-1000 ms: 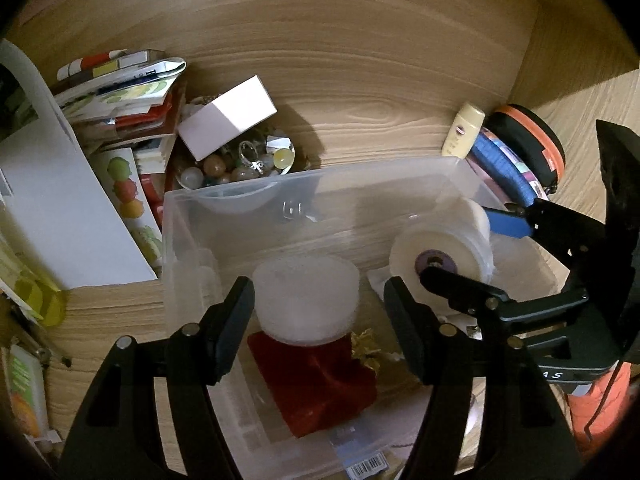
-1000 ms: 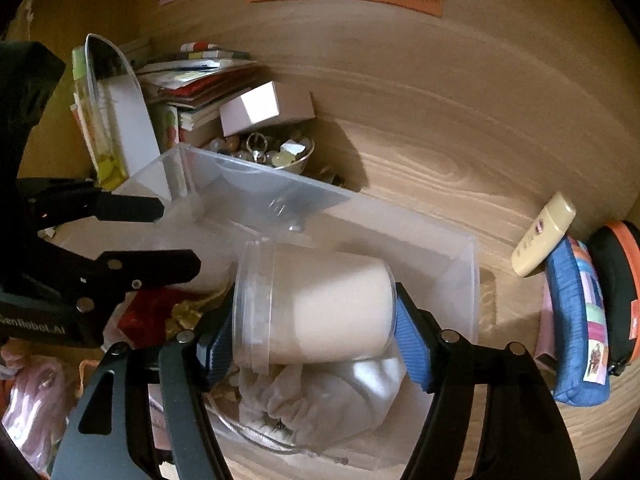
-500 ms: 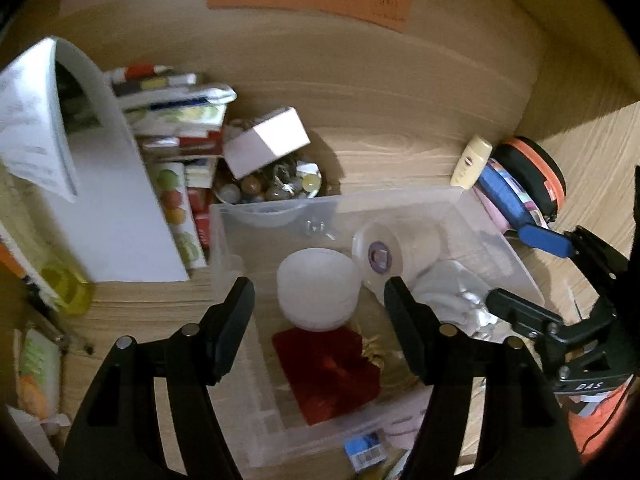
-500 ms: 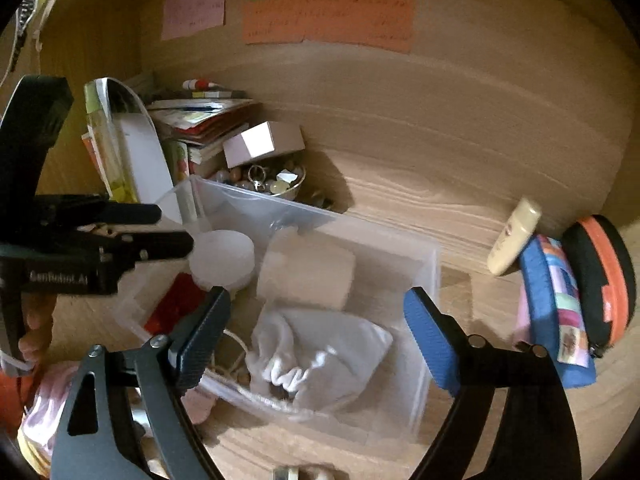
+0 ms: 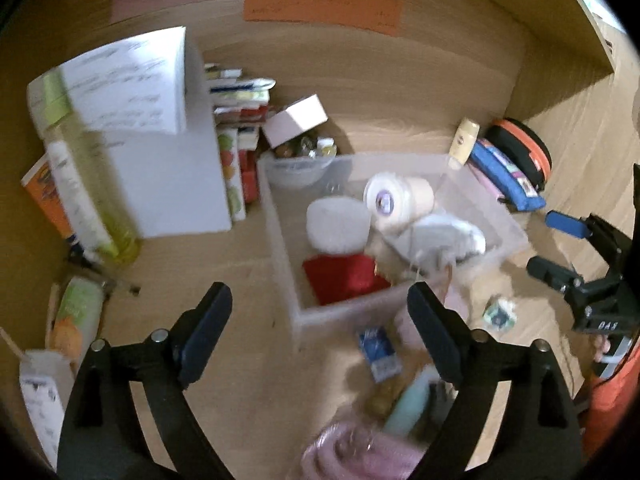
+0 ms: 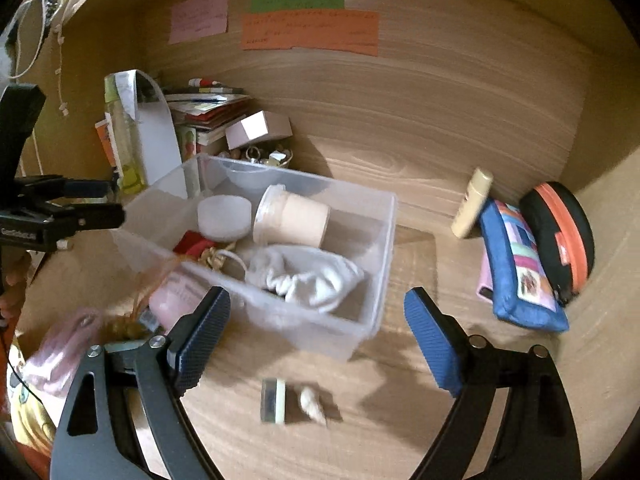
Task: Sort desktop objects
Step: 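Grasp the bagged pink rope with the left tool while the right tool grasps the small green-labelled bottle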
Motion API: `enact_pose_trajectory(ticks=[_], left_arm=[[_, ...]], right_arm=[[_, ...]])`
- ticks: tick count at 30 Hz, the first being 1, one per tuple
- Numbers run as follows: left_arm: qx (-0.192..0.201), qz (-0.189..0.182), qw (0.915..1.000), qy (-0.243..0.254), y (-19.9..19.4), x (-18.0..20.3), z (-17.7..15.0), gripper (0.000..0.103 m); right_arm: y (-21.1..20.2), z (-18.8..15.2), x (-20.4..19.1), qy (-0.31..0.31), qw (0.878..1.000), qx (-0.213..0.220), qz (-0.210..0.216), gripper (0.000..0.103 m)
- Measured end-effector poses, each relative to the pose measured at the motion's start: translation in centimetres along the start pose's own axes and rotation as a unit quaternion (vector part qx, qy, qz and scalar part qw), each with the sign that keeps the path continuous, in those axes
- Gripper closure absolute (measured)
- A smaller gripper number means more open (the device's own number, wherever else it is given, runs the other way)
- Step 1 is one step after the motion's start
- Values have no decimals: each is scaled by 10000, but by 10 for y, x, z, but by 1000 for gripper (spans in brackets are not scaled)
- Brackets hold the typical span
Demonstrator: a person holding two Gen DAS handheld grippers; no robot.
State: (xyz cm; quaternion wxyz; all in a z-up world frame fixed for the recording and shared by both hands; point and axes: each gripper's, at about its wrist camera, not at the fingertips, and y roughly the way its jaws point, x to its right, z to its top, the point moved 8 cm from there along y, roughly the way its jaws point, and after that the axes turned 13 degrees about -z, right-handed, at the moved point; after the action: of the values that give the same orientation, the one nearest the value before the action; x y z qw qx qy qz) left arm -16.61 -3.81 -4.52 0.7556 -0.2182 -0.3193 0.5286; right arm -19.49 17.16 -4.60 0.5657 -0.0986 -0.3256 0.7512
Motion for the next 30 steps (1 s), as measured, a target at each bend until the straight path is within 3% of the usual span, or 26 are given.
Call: enact_pose_trajectory(ticks=[6, 10, 16, 20, 24, 30], left_arm=[[-27, -138, 9997, -185, -19, 9, -27, 8], [-269, -270, 9992, -154, -15, 25, -51, 8], [-588, -134, 9981, -110, -7, 38, -86, 8], [-663, -81, 9975, -245, -9, 30, -101, 7], [-766, 241, 9959, -425, -15, 9, -120, 7], [-795, 100, 9913, -1044, -22, -15, -140, 6]], right_arm=[[-12, -22, 0, -138, 9998, -46, -146, 11], [-14, -36, -3, -203, 9996, -85, -198, 11], [-17, -48, -6, -210, 9995, -151, -196, 11], [-15, -57, -8, -181, 9995, -249, -113, 11], [-14, -63, -11, -195, 9993, -310, -72, 11], [-12, -68, -10, -291, 9991, -293, -135, 11]])
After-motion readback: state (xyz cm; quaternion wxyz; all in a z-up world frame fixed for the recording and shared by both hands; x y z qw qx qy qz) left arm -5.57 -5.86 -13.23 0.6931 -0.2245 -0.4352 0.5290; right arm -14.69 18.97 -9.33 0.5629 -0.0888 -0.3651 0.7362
